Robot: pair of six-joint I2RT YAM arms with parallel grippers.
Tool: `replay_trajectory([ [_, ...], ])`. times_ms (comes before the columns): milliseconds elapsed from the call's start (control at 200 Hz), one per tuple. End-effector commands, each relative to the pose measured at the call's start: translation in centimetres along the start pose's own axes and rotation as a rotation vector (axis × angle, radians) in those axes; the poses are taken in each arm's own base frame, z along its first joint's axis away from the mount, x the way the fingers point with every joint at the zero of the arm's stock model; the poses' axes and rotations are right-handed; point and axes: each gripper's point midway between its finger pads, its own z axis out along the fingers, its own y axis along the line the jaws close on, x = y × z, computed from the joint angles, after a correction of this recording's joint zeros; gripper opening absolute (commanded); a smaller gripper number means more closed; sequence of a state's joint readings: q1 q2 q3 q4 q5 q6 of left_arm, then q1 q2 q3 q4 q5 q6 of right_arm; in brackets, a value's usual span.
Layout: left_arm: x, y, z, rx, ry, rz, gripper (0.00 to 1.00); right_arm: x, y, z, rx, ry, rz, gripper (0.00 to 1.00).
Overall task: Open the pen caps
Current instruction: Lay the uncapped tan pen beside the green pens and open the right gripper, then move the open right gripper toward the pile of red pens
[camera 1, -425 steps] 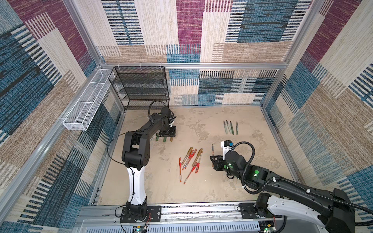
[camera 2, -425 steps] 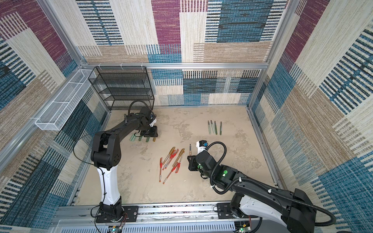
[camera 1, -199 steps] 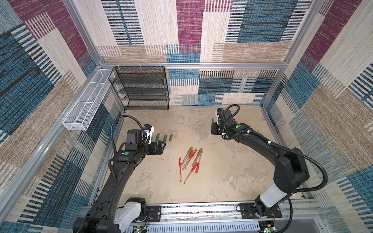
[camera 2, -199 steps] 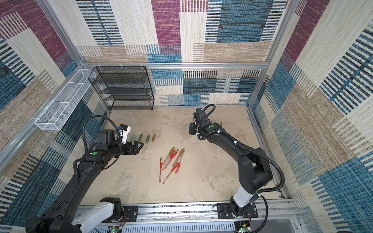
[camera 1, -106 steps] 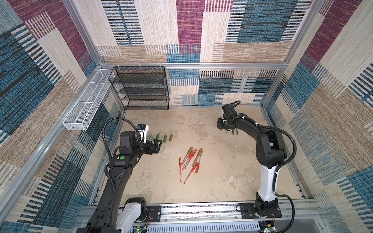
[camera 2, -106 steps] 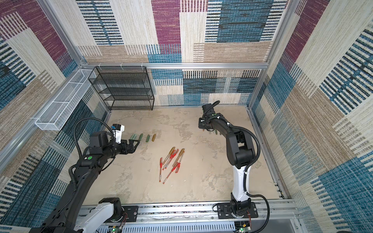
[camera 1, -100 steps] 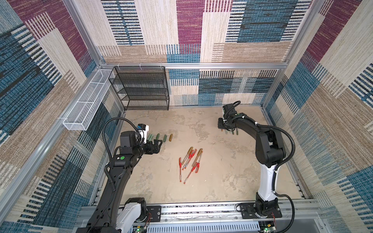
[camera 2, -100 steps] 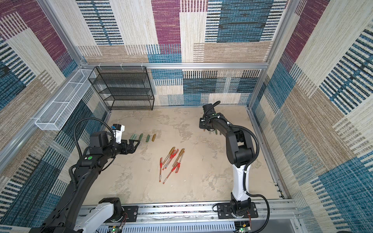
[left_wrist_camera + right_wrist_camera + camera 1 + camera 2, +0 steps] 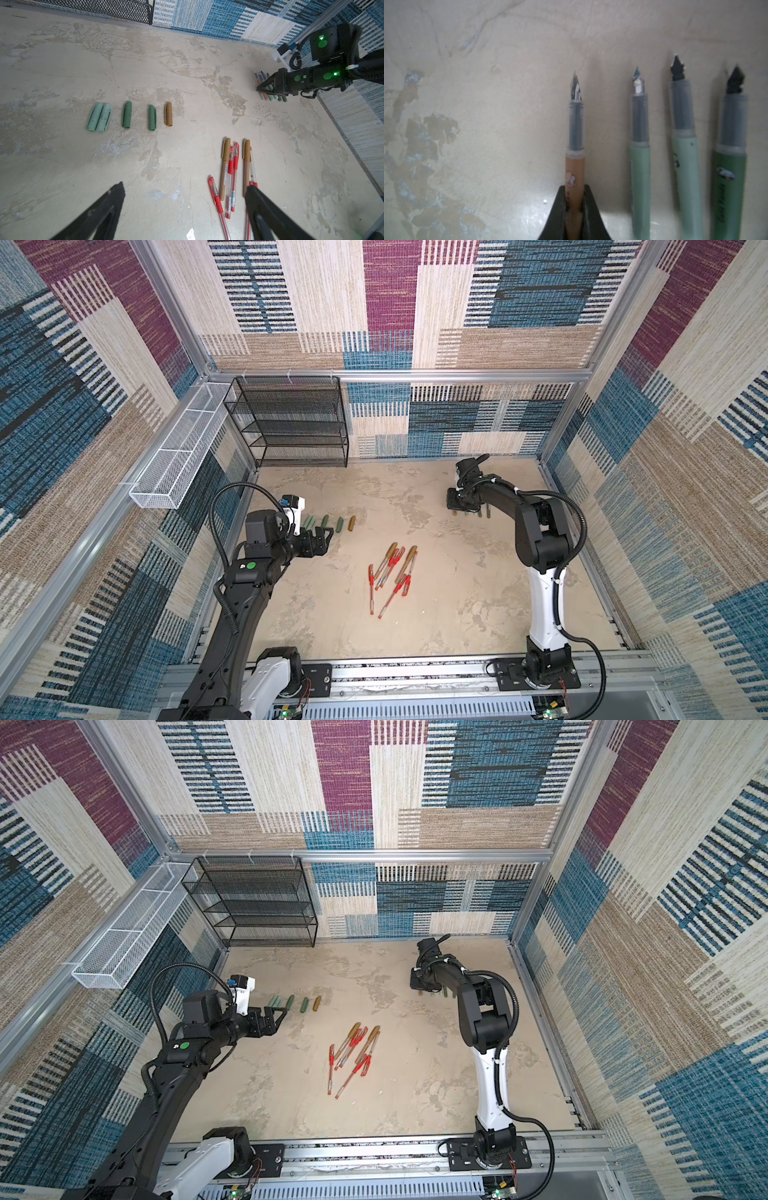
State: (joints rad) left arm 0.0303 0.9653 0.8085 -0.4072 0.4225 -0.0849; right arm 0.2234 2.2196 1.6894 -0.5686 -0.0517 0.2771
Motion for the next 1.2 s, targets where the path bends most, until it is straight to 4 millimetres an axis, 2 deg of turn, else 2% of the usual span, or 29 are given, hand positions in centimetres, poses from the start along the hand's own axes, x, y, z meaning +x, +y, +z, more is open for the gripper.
replay_trajectory([
  [0,-0.6,0.0,0.0,0.001,-0.019,0.009,0.94,0.4,-0.3,0.1,0.013,0.007,0.020,0.08],
  [160,-0.4,-0.2,0.0,0.013,-0.020,0.011,0.94,1.2,-1.0,0.6,0.045,0.027,0.024,0.14],
  [225,-0.6,0.0,0.0,0.002,-0.020,0.009,0.94,1.5,-0.8,0.4,0.034,0.026,0.026,0.18],
  [406,-0.4,-0.2,0.0,0.014,-0.021,0.013,0.94,1.1,-0.8,-0.1,0.040,0.019,0.024,0.25],
  [596,-0.5,-0.3,-0.2,0.015,-0.030,0.015,0.94,-0.5,0.5,-2.4,0.004,-0.021,0.019,0.28],
  [746,-0.7,0.0,-0.2,-0.001,-0.030,0.013,0.94,-1.2,2.4,-6.0,-0.029,-0.073,0.000,0.31],
  [846,-0.7,-0.4,-0.3,0.019,-0.035,0.015,0.94,-0.2,3.6,-7.8,-0.058,-0.079,-0.005,0.32],
  [932,-0.5,-0.2,-0.2,0.011,-0.026,0.013,0.94,2.4,4.6,-8.8,-0.075,-0.056,0.000,0.33],
  [1082,-0.7,-0.3,0.0,0.019,-0.030,0.007,0.94,7.4,7.8,-11.2,-0.138,-0.039,0.011,0.33],
  [1197,-0.6,-0.1,0.2,0.013,-0.017,-0.002,0.94,11.4,10.5,-12.2,-0.181,0.004,0.032,0.33],
])
